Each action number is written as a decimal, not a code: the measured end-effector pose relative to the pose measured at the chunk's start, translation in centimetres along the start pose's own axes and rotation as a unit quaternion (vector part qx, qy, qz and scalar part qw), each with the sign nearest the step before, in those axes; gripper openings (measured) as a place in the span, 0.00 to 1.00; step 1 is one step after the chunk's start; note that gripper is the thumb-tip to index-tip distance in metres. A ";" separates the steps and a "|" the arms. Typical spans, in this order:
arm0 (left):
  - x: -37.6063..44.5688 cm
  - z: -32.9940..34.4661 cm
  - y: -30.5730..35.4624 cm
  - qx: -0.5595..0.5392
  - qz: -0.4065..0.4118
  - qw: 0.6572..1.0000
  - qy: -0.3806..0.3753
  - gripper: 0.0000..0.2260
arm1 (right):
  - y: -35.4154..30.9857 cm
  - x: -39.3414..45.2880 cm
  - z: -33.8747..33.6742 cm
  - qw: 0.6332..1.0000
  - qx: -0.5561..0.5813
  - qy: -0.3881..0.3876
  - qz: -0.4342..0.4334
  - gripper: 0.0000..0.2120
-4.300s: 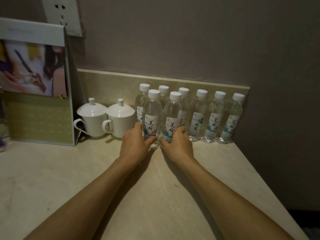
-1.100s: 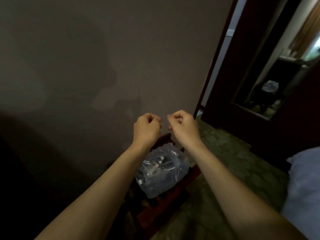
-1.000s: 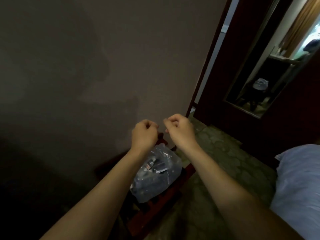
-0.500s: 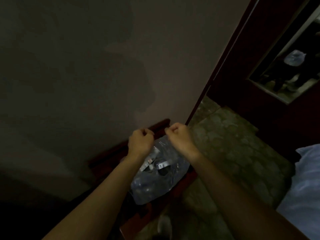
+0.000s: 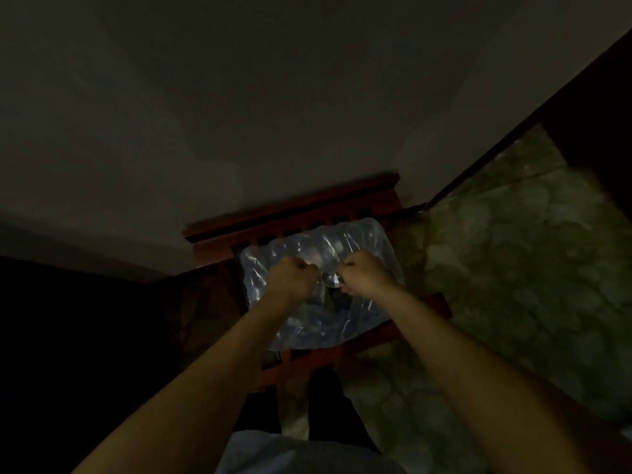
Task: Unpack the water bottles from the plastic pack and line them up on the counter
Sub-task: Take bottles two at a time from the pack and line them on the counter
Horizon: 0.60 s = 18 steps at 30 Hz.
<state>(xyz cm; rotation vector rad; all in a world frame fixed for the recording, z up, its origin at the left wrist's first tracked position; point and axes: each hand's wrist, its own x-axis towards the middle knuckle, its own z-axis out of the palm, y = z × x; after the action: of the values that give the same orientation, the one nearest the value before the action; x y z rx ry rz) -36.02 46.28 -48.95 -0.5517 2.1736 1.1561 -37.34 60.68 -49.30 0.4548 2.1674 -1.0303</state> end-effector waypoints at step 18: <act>8.6 8.8 -7.4 0.152 -0.117 0.977 -0.088 0.17 | 8.0 12.1 8.6 0.969 -0.226 -0.085 -0.053 0.25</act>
<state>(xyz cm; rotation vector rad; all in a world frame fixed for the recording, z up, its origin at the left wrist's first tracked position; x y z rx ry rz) -34.97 49.13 -63.04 -0.5312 2.0183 0.7027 -37.66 59.23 -66.13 0.0364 2.1985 -0.5711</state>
